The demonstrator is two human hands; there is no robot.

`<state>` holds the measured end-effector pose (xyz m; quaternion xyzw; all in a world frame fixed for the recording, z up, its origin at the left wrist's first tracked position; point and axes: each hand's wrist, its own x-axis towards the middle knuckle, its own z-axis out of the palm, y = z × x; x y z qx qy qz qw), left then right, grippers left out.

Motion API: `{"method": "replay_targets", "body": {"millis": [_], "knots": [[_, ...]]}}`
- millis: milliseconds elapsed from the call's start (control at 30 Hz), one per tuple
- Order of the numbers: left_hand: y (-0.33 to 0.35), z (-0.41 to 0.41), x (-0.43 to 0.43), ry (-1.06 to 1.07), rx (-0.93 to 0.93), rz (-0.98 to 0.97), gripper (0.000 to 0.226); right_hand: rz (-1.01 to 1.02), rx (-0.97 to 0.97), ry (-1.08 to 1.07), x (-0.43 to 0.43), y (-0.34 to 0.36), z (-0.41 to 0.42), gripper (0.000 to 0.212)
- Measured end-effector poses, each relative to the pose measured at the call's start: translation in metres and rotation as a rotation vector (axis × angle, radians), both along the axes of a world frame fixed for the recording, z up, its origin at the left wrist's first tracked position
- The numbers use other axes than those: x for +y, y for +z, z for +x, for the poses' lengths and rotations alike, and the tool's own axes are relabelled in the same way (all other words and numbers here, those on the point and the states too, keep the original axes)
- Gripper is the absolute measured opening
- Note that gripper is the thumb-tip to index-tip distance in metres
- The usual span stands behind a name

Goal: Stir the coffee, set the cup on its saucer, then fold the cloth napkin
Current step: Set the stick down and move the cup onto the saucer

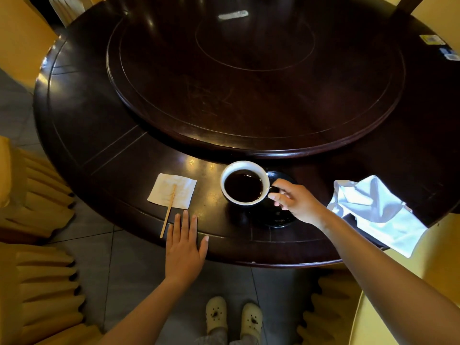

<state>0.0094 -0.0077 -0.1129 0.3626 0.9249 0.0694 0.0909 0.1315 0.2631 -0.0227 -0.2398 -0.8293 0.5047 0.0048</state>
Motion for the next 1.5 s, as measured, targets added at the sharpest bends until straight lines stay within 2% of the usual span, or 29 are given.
{"method": "replay_targets", "body": {"millis": [133, 267, 433, 600, 833, 967, 1200, 1300, 1433, 1500], "knots": [[-0.001, 0.000, -0.001, 0.001, 0.002, -0.003, 0.073, -0.012, -0.004, -0.088, 0.017, -0.003, 0.020, 0.015], [-0.001, 0.000, -0.001, 0.003, -0.003, 0.012, 0.074, -0.009, -0.009, -0.134, 0.027, -0.003, 0.034, 0.024], [-0.004, 0.000, -0.001, 0.014, -0.014, 0.030, 0.076, -0.048, -0.050, -0.168, 0.031, -0.013, 0.045, 0.009], [-0.004, 0.000, -0.001, 0.017, -0.019, 0.030, 0.077, -0.089, -0.066, -0.193, 0.028, -0.017, 0.048, 0.008], [-0.005, 0.000, -0.001, 0.022, -0.011, 0.013, 0.071, -0.130, -0.070, -0.190, 0.026, -0.017, 0.048, 0.017], [-0.005, 0.000, -0.001, 0.020, -0.011, 0.011, 0.077, -0.147, -0.079, -0.200, 0.027, -0.022, 0.050, 0.022], [-0.005, 0.001, -0.001, 0.018, -0.004, 0.020, 0.079, -0.152, -0.086, -0.185, 0.036, -0.029, 0.051, 0.013], [-0.004, 0.001, 0.000, 0.022, 0.001, 0.025, 0.078, -0.149, -0.095, -0.197, 0.039, -0.028, 0.049, 0.020], [-0.003, 0.002, 0.000, 0.019, -0.001, 0.036, 0.078, 0.008, -0.168, -0.080, 0.042, -0.026, 0.048, 0.011], [-0.003, 0.002, 0.000, 0.016, 0.002, 0.034, 0.078, 0.117, -0.218, 0.001, 0.043, -0.021, 0.047, 0.016]]}}
